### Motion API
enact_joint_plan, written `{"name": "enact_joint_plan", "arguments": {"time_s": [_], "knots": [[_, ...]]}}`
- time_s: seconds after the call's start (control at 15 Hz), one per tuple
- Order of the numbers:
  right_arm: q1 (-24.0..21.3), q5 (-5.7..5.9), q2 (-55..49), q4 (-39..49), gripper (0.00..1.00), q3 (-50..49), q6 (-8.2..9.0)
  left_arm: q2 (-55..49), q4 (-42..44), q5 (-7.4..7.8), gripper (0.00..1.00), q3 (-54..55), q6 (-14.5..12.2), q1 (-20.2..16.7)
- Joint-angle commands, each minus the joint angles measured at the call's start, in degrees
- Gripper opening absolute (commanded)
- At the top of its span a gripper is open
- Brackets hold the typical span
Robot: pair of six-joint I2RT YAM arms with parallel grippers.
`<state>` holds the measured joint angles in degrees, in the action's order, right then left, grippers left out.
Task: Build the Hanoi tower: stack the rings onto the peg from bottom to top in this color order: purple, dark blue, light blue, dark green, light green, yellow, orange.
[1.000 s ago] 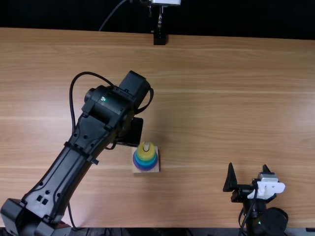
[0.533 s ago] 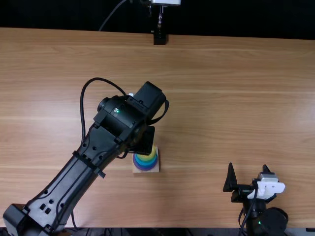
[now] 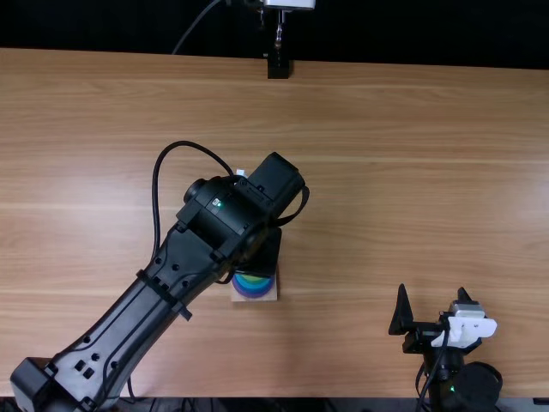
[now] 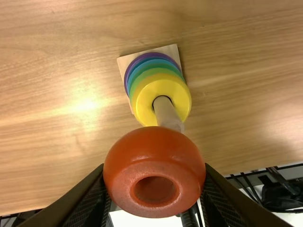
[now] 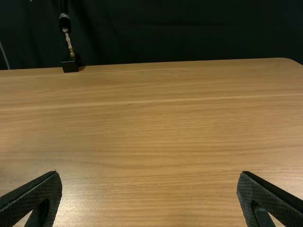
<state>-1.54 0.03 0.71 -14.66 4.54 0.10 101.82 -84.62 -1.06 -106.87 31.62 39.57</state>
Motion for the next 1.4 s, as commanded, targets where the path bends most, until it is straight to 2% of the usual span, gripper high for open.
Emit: {"name": "enact_joint_plan", "arguments": {"time_s": [0.0,0.87,1.2,1.33], "knots": [[-0.6,0.49,-0.7,-4.0,1.00,-3.7,0.11,1.0,0.1,0.01,0.00,-1.6,0.8,1.2],[-0.6,0.49,-0.7,-4.0,1.00,-3.7,0.11,4.2,1.1,0.11,0.00,-2.7,0.6,0.9],[-0.6,0.49,-0.7,-4.0,1.00,-3.7,0.11,3.7,1.2,0.01,0.01,2.0,0.4,0.8],[-0.6,0.49,-0.7,-4.0,1.00,-3.7,0.11,3.7,1.1,0.01,0.46,2.1,0.2,-0.1]]}}
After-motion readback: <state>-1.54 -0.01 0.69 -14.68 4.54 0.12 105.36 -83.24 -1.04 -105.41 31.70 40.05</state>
